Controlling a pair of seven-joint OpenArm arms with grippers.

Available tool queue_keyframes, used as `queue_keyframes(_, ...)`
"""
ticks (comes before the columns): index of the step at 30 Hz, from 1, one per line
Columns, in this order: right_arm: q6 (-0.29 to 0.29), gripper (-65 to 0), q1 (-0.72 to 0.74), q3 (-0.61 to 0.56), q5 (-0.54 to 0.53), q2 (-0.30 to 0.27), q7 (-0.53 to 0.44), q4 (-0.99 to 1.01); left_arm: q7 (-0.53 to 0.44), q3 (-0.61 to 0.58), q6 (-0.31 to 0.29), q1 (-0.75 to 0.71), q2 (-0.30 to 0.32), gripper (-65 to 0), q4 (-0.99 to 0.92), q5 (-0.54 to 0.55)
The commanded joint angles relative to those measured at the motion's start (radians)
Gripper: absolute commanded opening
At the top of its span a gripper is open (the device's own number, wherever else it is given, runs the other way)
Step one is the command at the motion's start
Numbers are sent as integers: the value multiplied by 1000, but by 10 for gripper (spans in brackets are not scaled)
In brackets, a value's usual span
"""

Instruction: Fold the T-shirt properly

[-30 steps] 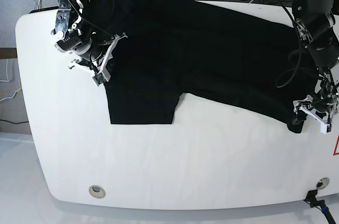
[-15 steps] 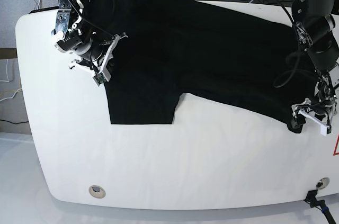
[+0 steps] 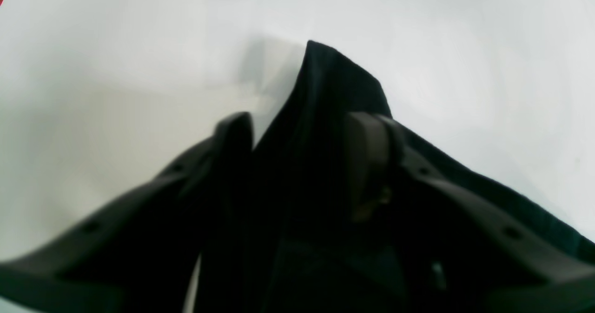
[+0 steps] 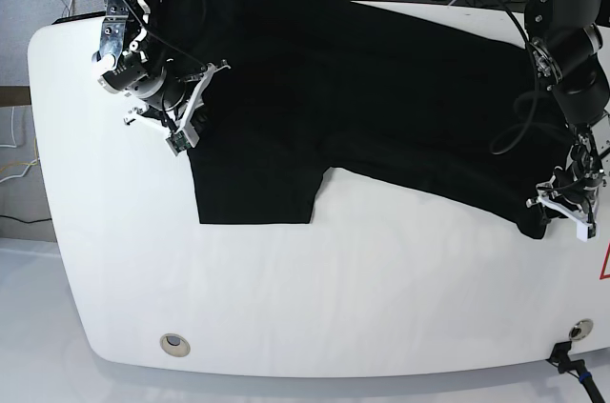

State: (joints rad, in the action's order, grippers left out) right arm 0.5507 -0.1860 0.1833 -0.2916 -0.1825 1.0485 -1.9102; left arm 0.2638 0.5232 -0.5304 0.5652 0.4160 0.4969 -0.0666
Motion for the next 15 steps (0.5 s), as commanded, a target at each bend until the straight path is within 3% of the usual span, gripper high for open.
queue_keyframes(1,1,-650,9,5,-8,-8,-20,-16,-22,-1,0,25,17,-437,15,17)
queue_keyframes(7,1,-650,9,8,-8,-8,-20,-16,-22,-2,0,25,17,-461,15,14)
queue_keyframes(11,1,-650,9,8,-8,-8,-20,-16,-22,-2,0,25,17,-650,16,14)
queue_keyframes(15,1,-650,9,8,-8,-8,-20,-16,-24,-2,0,25,19,-650,18,14)
